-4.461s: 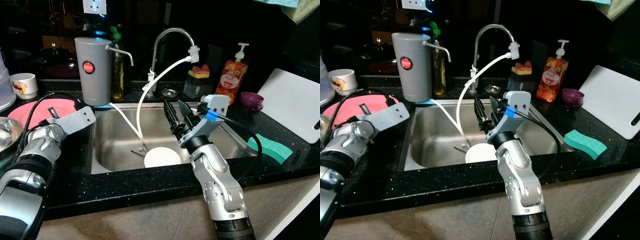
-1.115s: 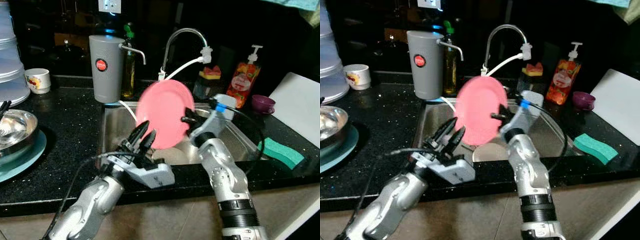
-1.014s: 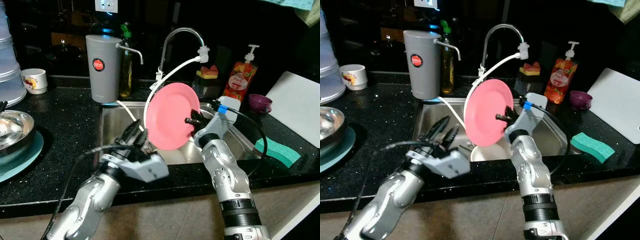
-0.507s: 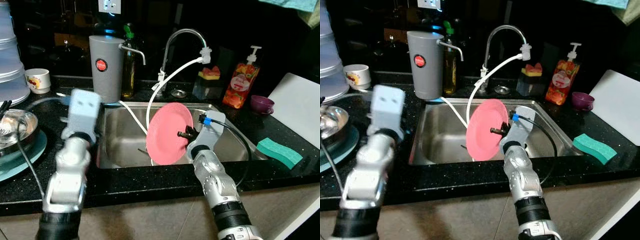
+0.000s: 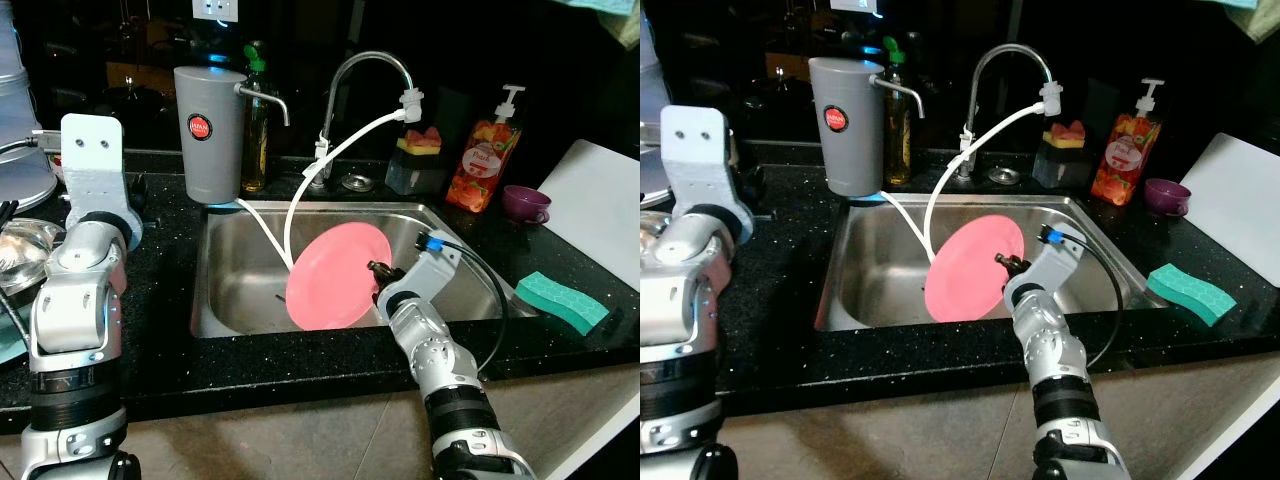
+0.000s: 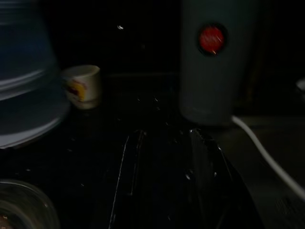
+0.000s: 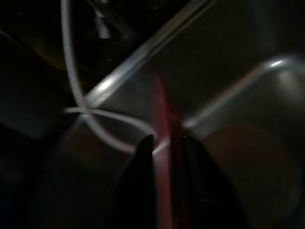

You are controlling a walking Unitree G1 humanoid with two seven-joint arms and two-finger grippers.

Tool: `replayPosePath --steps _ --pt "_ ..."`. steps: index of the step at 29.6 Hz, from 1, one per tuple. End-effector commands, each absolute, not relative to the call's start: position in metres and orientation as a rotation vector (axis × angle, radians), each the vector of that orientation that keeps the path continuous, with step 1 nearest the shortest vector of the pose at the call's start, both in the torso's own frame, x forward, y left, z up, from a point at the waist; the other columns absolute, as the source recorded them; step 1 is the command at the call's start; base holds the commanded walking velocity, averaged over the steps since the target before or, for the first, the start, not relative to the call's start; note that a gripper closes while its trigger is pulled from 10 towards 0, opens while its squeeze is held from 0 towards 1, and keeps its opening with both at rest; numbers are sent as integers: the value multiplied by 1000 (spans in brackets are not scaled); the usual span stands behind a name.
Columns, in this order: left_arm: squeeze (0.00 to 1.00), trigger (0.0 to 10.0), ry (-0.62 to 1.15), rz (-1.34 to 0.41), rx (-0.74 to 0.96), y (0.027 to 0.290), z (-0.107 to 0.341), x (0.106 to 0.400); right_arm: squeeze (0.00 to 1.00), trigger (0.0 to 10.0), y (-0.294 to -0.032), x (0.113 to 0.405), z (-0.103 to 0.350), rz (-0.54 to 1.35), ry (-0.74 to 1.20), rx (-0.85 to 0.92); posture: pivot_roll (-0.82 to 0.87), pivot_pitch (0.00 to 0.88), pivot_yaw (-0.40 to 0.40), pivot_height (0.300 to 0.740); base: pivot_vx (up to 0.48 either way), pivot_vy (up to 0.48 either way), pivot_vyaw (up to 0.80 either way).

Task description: Kitchen organization

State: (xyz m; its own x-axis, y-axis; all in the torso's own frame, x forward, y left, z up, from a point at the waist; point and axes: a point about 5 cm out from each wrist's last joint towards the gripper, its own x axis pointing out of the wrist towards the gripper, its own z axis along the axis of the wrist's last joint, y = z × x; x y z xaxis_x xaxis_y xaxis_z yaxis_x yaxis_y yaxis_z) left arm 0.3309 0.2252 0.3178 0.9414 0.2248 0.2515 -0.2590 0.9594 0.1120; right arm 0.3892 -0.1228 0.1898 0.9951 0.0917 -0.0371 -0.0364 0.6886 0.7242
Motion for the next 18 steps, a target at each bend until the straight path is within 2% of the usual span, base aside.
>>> replayPosePath --steps 1,2,5,6,9,12,13,14,15,16,18 --pt "0 10000 -222 218 183 220 313 330 1000 10000 -127 389 206 118 -6 935 240 72 -128 740 0 0 0" --pt "0 10000 -205 199 186 218 309 330 0 10000 -132 384 227 186 -148 1011 238 69 -114 740 0 0 0" --pt "0 10000 -209 199 161 217 311 331 0 10000 -132 370 254 336 -308 1035 244 55 -114 740 0 0 0" --pt "0 10000 -217 193 160 212 312 331 0 10000 -129 357 263 389 -370 1020 242 51 -115 740 0 0 0" --pt "0 10000 -216 168 166 206 312 331 0 10000 -122 343 268 442 -401 1020 240 45 -114 740 0 0 0" --pt "0 10000 -214 148 178 202 311 330 0 10000 -109 331 268 484 -399 942 240 43 -118 740 0 0 0" --pt "0 10000 -214 137 178 200 311 329 0 10000 -103 327 266 495 -391 884 235 33 -114 740 0 0 0" --pt "0 10000 -205 108 155 197 308 327 0 10000 -91 320 258 481 -364 707 235 29 -112 740 0 0 0" --pt "0 10000 -205 108 155 197 308 327 0 10000 -91 320 258 481 -364 707 235 29 -112 740 0 0 0" --pt "0 10000 -188 63 90 192 303 325 0 10000 -84 315 250 445 -350 525 234 24 -108 740 0 0 0" --pt "0 10000 -169 16 20 187 299 322 0 10000 -83 313 246 416 -344 441 232 27 -104 740 0 0 0"
